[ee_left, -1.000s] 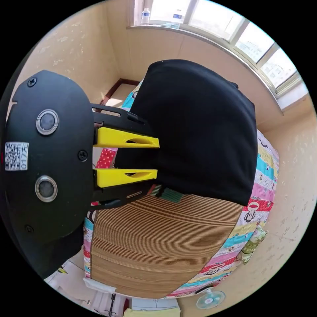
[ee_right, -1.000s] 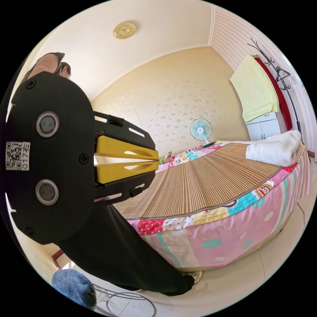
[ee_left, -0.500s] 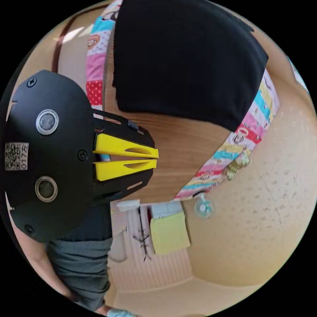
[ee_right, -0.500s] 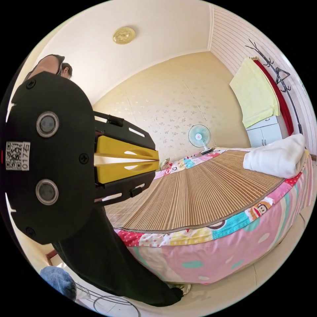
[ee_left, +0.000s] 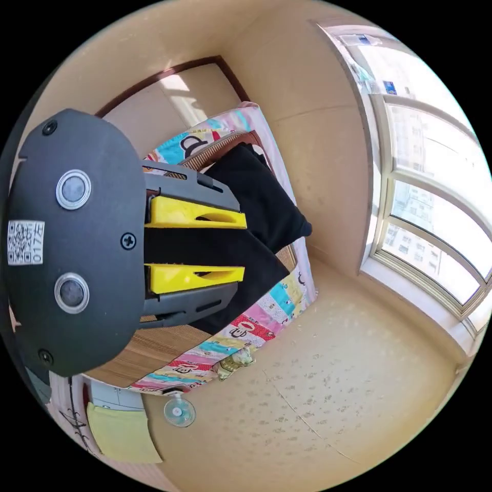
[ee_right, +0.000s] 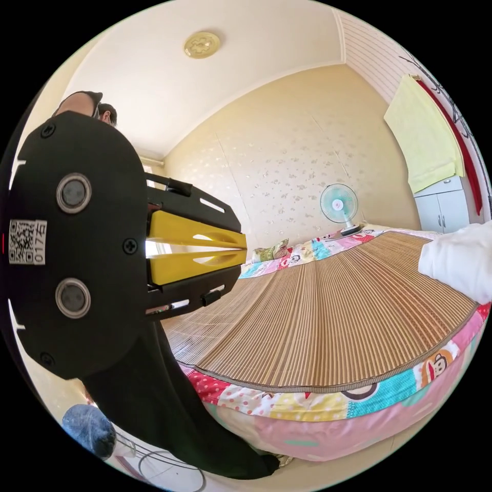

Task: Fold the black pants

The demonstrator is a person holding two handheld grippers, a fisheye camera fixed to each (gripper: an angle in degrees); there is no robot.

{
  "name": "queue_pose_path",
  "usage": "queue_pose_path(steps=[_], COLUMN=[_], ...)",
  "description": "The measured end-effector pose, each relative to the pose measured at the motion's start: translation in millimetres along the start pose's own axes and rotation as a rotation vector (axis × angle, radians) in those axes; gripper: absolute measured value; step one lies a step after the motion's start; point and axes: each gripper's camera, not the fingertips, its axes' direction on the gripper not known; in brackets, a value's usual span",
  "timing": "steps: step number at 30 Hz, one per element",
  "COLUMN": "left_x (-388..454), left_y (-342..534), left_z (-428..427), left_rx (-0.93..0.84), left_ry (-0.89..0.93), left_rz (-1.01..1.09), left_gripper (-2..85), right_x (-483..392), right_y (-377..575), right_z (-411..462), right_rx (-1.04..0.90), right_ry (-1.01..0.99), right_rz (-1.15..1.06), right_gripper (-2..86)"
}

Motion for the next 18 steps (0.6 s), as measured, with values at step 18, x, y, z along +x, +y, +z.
queue_pose_path(steps=[18], left_x=[113], left_y=[55], left_z=[55], left_rx=[-0.246], left_ry=[0.960], left_rz=[0.607], left_gripper=[5.0], right_x=[-29], right_y=[16], right_z=[-1], right_rx=[-0.005], right_ry=[-0.009], right_rz=[0.043], right_gripper=[0.4])
